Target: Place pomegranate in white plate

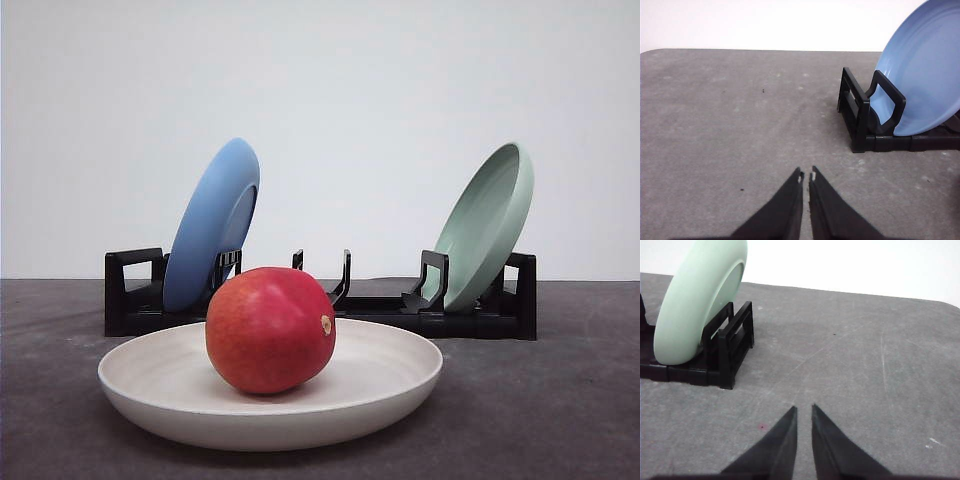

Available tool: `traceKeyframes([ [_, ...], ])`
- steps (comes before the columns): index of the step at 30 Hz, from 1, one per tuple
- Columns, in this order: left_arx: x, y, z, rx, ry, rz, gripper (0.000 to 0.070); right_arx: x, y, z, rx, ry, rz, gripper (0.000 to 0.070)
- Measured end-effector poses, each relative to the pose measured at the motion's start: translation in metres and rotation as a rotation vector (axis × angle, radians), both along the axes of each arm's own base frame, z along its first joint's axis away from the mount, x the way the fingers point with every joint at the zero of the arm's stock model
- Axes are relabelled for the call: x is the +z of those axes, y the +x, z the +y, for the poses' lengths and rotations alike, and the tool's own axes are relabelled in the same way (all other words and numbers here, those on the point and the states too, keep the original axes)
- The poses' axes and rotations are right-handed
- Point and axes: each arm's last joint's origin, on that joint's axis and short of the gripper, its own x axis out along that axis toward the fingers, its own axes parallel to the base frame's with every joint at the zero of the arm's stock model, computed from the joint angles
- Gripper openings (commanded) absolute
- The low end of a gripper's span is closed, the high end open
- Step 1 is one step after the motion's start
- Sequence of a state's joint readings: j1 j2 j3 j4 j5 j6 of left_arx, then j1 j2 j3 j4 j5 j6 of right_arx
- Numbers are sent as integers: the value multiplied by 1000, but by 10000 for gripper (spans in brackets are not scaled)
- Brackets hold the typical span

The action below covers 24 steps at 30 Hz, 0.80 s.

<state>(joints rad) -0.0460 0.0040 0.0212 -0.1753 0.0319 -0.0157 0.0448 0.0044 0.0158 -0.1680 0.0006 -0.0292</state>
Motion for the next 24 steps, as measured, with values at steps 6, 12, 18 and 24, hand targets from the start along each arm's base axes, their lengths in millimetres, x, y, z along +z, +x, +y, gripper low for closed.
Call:
traceKeyframes([
  [6, 0, 0, 0, 0, 0, 0, 0, 0, 0, 0, 0, 0, 0, 48],
  [12, 0, 0, 0, 0, 0, 0, 0, 0, 0, 0, 0, 0, 0, 48],
  [18, 0, 0, 0, 0, 0, 0, 0, 0, 0, 0, 0, 0, 0, 48],
  [24, 0, 0, 0, 0, 0, 0, 0, 0, 0, 0, 0, 0, 0, 48],
])
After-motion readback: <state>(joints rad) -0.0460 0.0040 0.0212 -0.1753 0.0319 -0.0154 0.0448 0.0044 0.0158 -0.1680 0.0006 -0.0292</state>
